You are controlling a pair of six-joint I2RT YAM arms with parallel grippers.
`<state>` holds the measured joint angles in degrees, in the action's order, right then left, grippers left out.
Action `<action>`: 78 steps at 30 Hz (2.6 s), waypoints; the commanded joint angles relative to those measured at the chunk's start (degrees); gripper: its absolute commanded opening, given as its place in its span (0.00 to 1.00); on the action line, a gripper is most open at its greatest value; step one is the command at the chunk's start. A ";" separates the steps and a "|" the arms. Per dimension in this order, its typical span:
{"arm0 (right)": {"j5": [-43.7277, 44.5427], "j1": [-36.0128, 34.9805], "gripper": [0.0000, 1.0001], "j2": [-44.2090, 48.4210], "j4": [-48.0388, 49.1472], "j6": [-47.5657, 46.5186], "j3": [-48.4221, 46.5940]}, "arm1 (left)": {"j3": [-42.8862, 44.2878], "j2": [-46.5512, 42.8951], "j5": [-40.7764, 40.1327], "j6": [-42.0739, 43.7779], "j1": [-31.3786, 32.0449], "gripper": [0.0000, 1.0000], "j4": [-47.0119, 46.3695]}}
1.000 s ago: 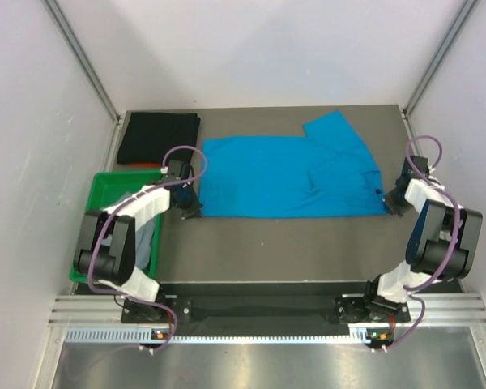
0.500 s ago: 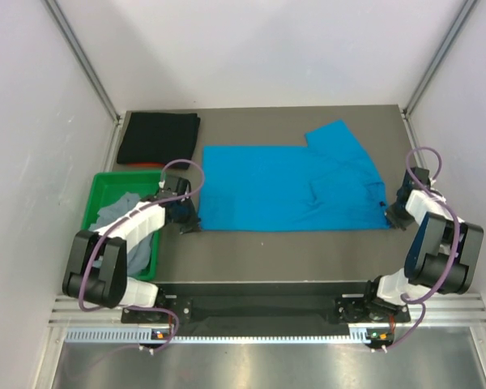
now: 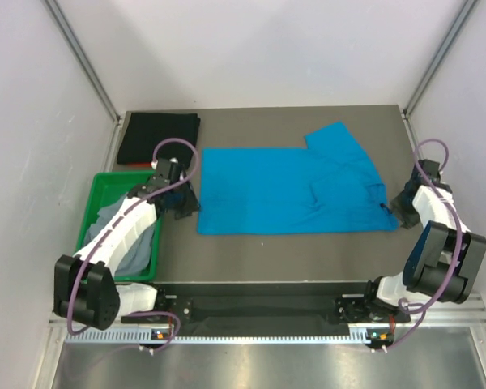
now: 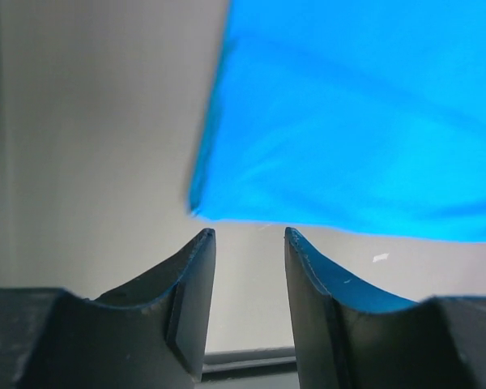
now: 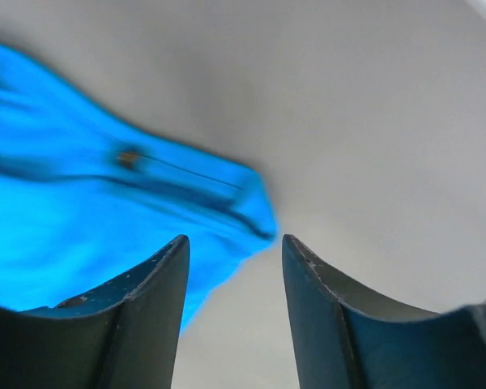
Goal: Fold and stack the t-shirts
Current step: Fold the tshirt
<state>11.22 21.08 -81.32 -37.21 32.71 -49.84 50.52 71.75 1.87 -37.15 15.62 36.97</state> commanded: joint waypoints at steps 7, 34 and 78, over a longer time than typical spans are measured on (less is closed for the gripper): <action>-19.99 -2.00 0.52 -3.31 11.35 -8.01 -17.82 | 27.77 16.29 6.73 12.53 -4.89 0.49 -8.47; -34.87 -9.48 0.55 -56.05 32.63 -7.57 -65.64 | 60.39 60.61 10.52 26.60 -9.55 0.48 -12.45; -27.22 -15.46 0.47 -71.17 28.69 -1.51 -79.26 | 62.24 65.45 10.69 32.93 -10.52 0.48 -9.81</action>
<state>-15.73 6.02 -150.47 -6.59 31.35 -126.74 112.51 136.14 12.36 -5.56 5.39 26.63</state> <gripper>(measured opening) 0.475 0.489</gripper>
